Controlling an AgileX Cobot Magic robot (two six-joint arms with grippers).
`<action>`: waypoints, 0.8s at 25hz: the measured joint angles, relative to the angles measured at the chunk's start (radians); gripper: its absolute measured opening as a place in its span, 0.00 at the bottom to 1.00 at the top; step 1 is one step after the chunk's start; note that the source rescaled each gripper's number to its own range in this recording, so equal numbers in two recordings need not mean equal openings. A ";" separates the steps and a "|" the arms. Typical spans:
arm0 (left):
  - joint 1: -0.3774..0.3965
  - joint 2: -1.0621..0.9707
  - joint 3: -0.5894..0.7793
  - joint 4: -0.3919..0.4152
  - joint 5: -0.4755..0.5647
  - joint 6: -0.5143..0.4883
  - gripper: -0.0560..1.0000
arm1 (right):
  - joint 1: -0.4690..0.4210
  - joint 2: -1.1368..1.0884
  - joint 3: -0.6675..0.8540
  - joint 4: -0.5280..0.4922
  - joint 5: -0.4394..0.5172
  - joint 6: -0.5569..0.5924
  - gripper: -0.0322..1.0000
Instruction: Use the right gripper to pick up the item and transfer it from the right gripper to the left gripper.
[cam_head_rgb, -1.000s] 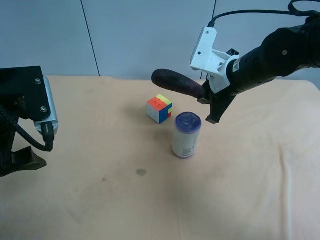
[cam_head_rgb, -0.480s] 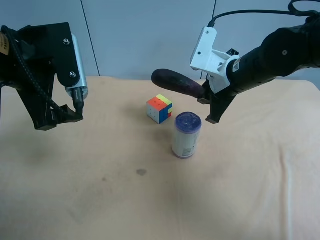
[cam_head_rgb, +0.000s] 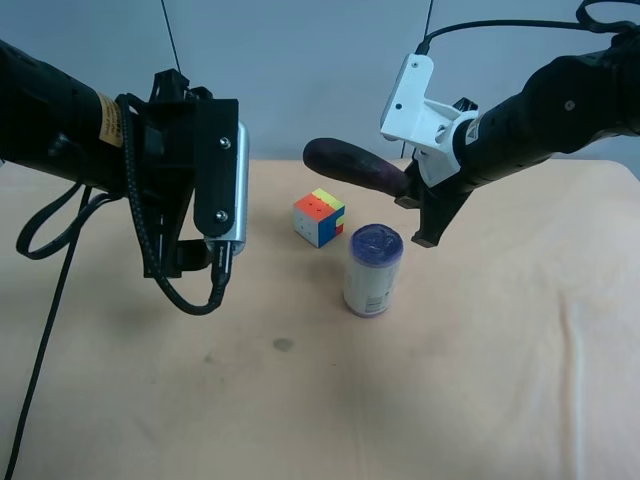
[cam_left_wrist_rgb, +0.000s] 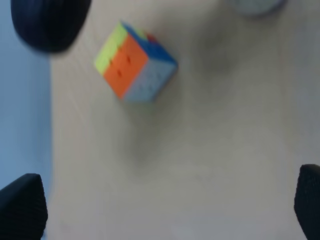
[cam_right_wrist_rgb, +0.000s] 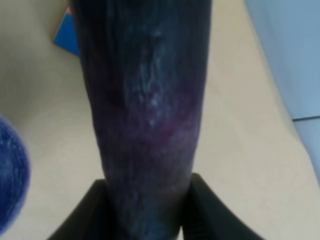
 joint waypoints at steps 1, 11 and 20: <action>-0.004 0.007 0.000 0.000 -0.021 0.010 1.00 | 0.000 0.000 0.000 0.000 0.000 0.000 0.03; -0.010 0.050 0.000 0.000 -0.277 0.043 1.00 | 0.000 0.000 0.000 0.000 -0.001 0.000 0.03; -0.010 0.145 -0.039 0.000 -0.344 0.071 1.00 | 0.000 0.000 0.000 0.000 -0.003 0.000 0.03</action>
